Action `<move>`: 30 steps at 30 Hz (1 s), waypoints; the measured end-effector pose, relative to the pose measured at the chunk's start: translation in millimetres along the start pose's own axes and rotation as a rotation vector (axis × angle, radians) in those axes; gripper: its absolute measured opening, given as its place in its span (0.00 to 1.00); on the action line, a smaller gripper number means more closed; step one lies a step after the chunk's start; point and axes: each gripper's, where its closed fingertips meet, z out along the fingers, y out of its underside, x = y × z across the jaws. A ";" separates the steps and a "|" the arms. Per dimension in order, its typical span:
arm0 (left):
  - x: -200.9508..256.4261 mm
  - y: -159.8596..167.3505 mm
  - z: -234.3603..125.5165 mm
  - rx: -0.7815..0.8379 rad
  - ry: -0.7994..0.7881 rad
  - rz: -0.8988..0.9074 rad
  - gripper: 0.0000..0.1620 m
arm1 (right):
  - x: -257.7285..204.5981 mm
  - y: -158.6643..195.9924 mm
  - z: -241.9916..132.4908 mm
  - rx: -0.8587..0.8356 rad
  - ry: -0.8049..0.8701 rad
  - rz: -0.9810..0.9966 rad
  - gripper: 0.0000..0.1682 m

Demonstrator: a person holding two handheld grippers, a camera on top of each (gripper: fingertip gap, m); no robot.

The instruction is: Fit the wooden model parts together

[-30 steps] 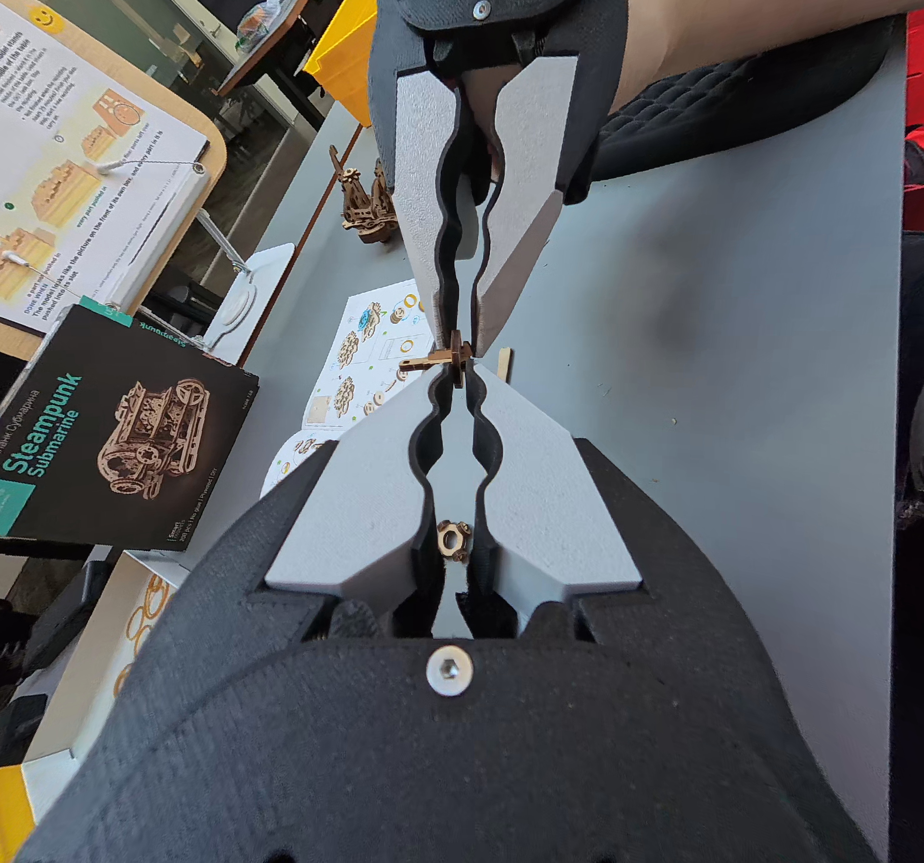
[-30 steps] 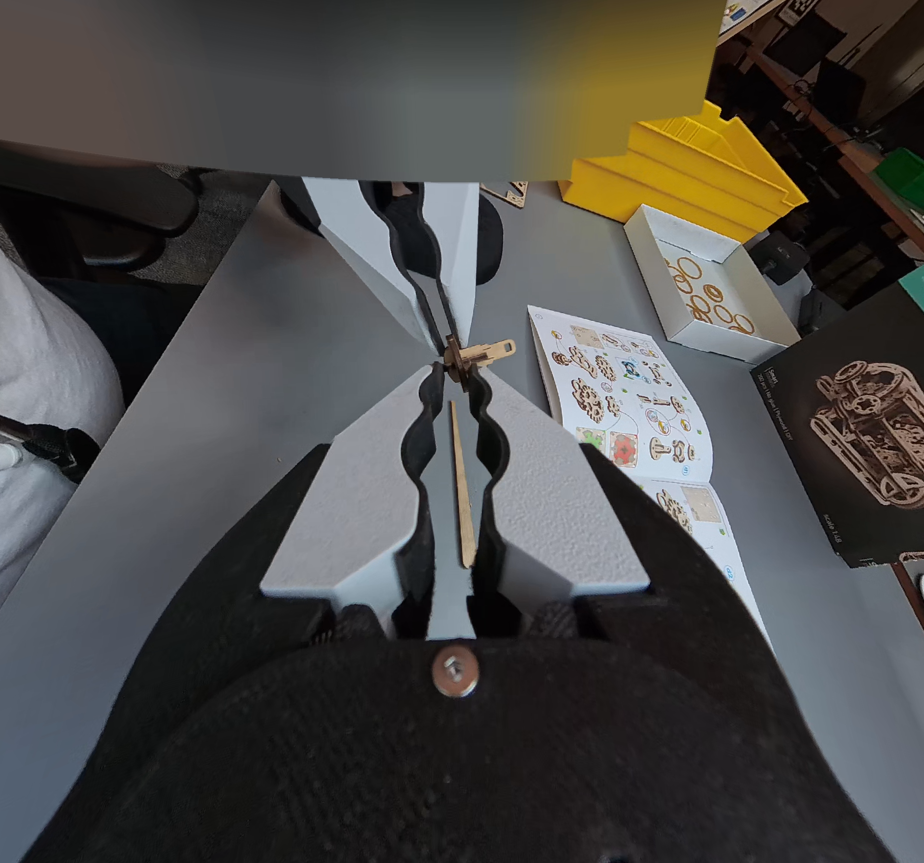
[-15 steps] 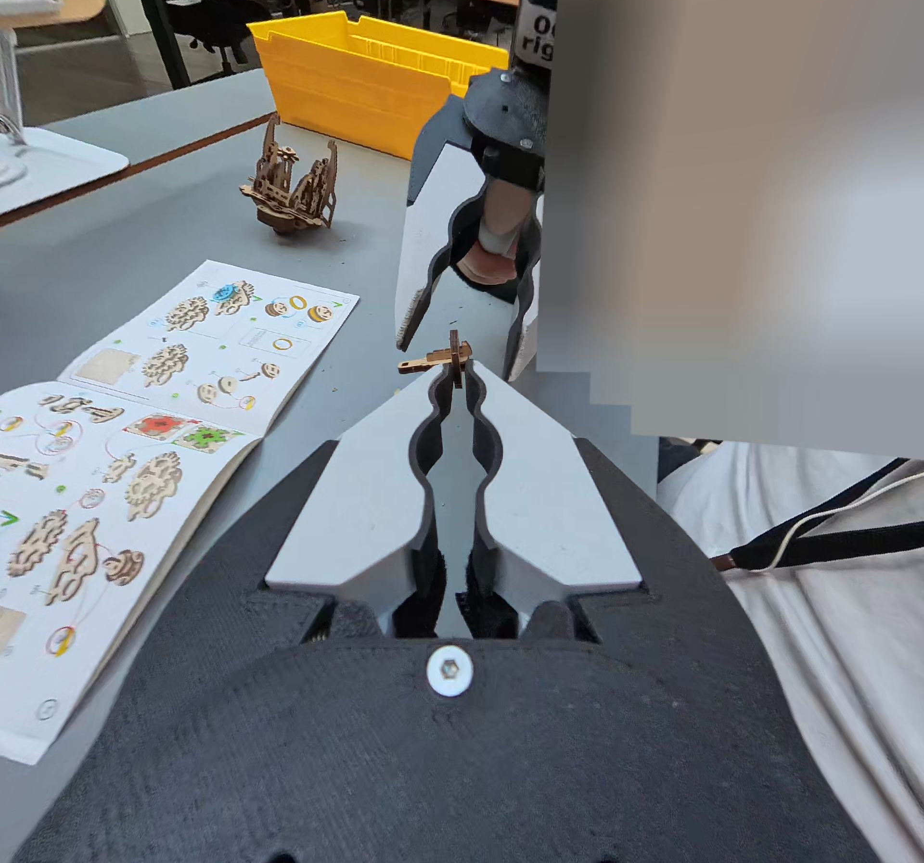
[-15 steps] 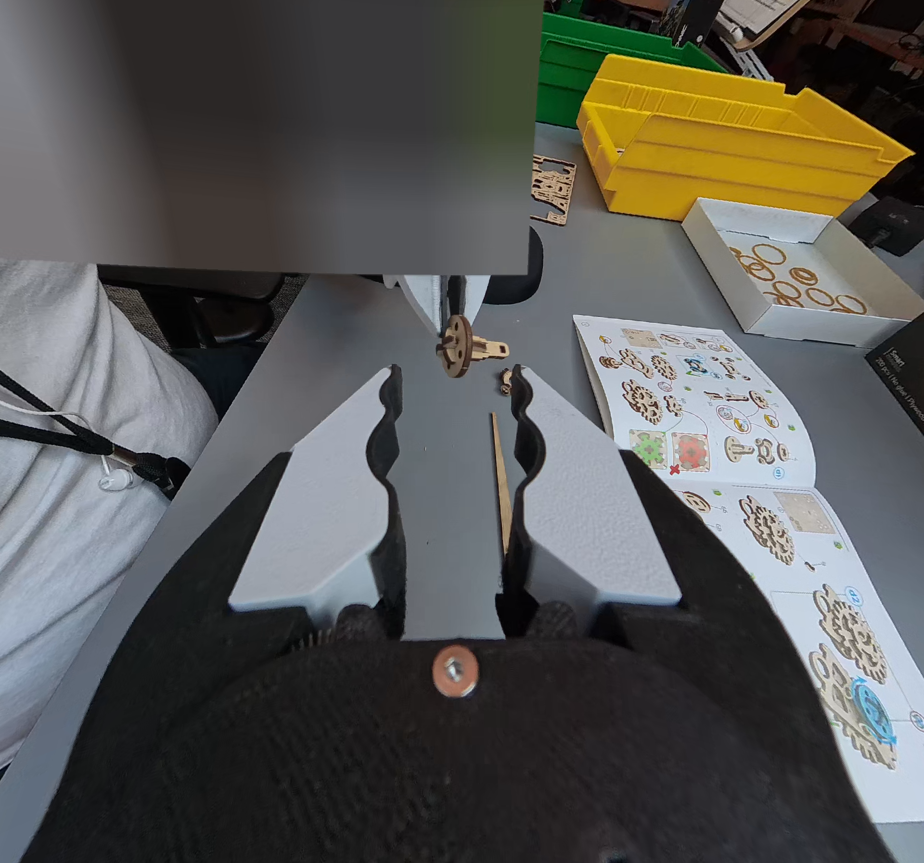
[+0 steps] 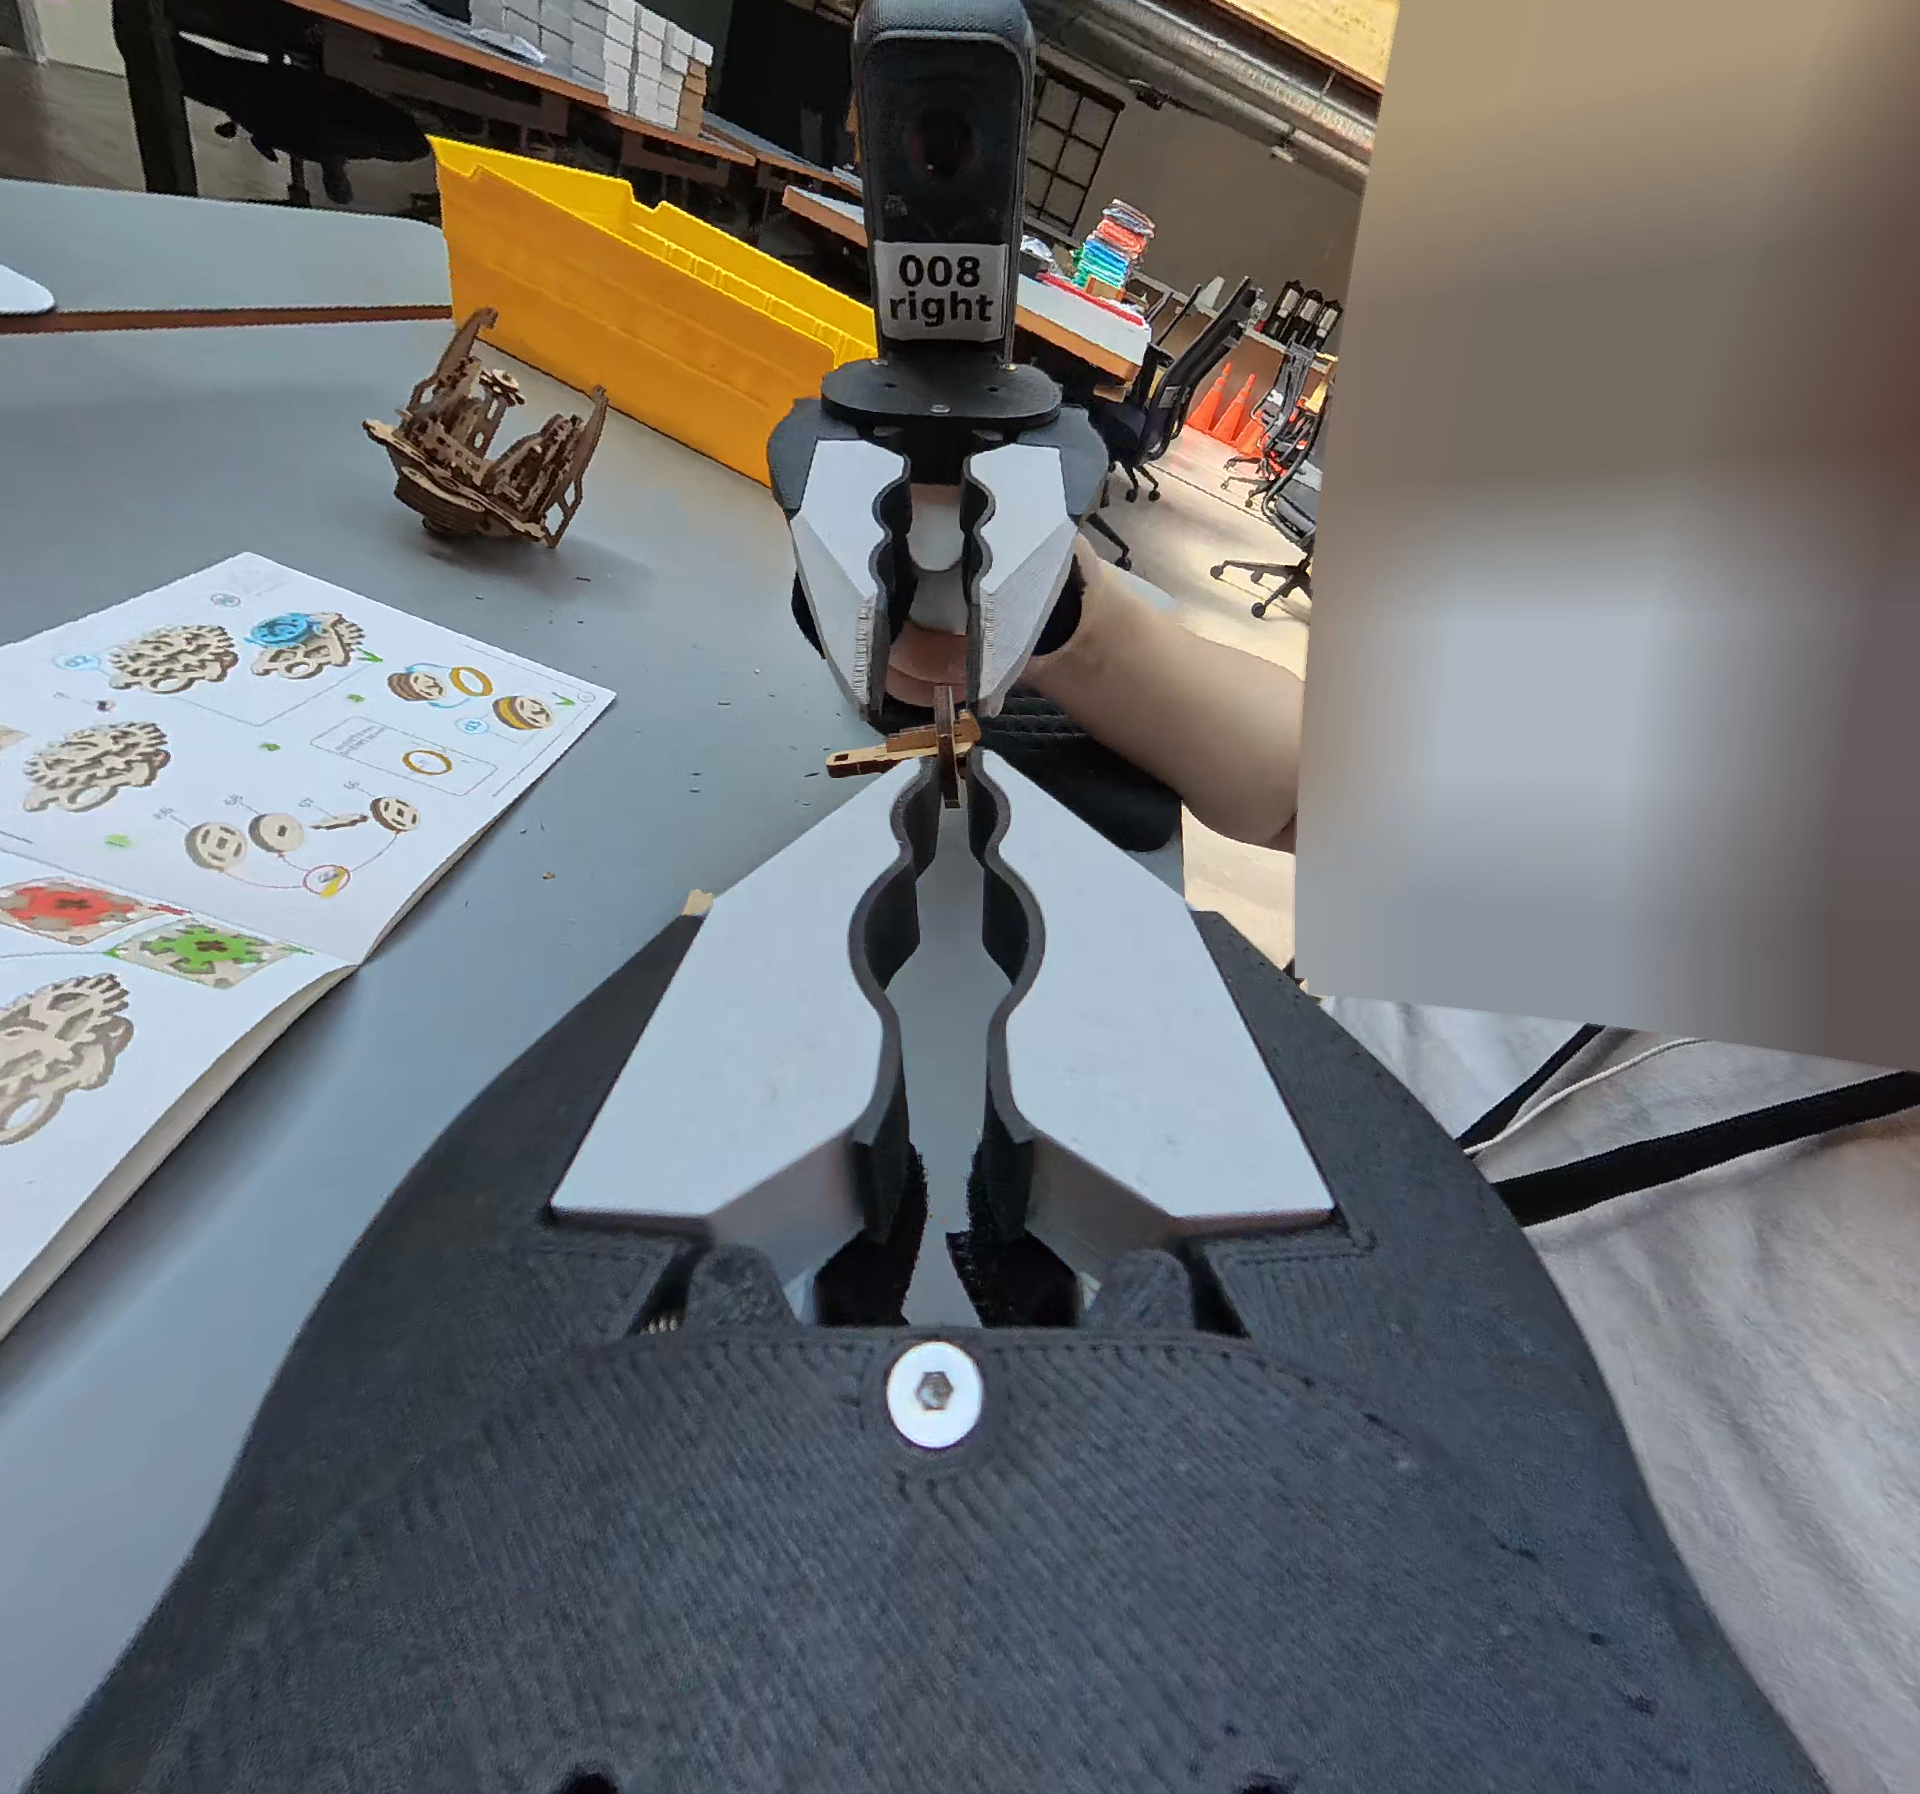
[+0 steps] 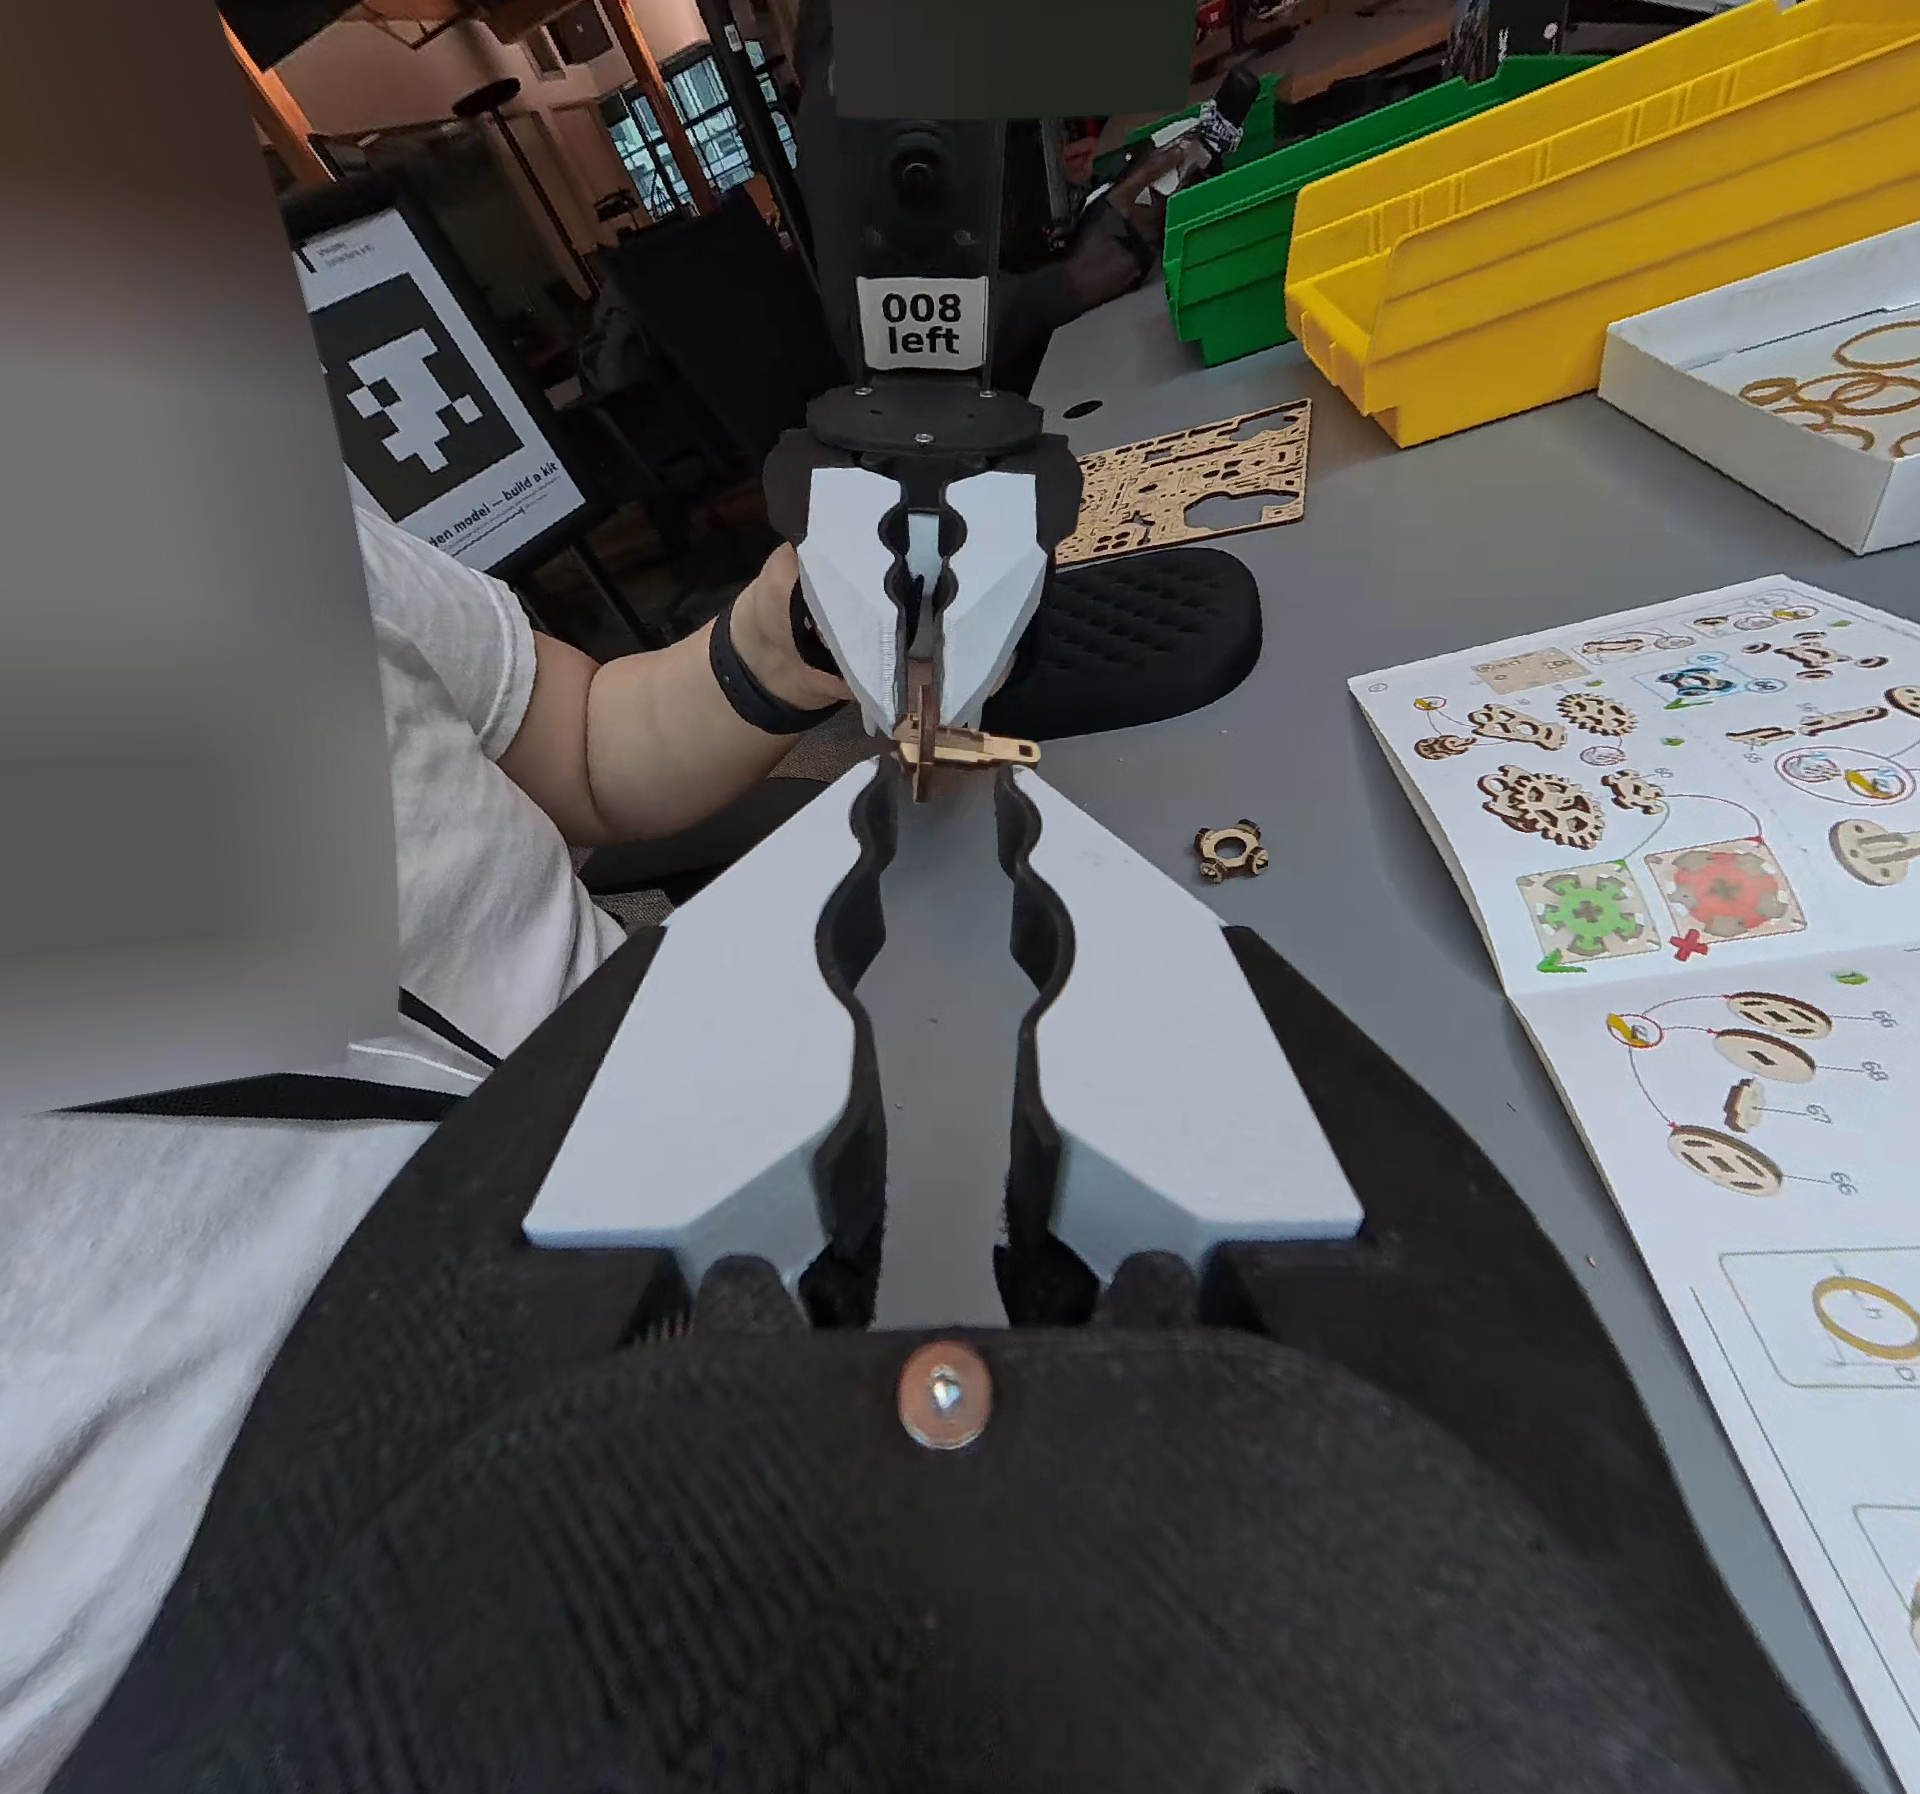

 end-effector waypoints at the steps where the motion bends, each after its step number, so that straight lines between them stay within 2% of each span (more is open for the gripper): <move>1: -0.8 -1.5 -0.1 0.007 -0.021 0.036 0.02 | -2.6 -0.6 0.1 0.000 -0.007 -0.020 0.09; 7: 3.1 -1.9 2.8 -0.005 -0.030 0.097 0.02 | -9.5 1.9 4.9 -0.023 -0.009 -0.068 0.05; 8: 3.5 -2.4 2.8 0.003 -0.026 0.089 0.02 | -9.1 0.5 4.6 -0.010 -0.010 -0.064 0.02; 15: -0.6 0.2 3.5 0.040 -0.002 -0.069 0.02 | -5.0 3.8 4.7 -0.013 -0.033 0.063 0.02; 18: 0.8 -0.2 3.2 0.051 0.004 -0.065 0.02 | -6.3 3.5 5.0 -0.001 -0.058 0.063 0.02; 19: 0.9 -0.2 3.2 0.050 -0.006 -0.035 0.01 | -6.2 3.2 4.9 -0.001 -0.053 0.036 0.02; 21: 1.7 0.1 2.8 0.042 -0.039 0.063 0.02 | -5.6 1.4 3.6 0.001 -0.029 -0.028 0.09; 24: 11.3 0.9 2.7 0.021 -0.065 0.296 0.01 | -0.9 -3.0 -1.0 0.019 0.007 -0.054 0.15; 28: 21.0 7.5 1.9 -0.049 -0.149 0.714 0.01 | -17.4 -7.5 -3.8 0.057 -0.149 0.024 0.16; 30: 23.0 11.6 2.0 -0.099 -0.185 0.873 0.02 | -29.1 -8.9 -4.7 0.061 -0.208 -0.022 0.19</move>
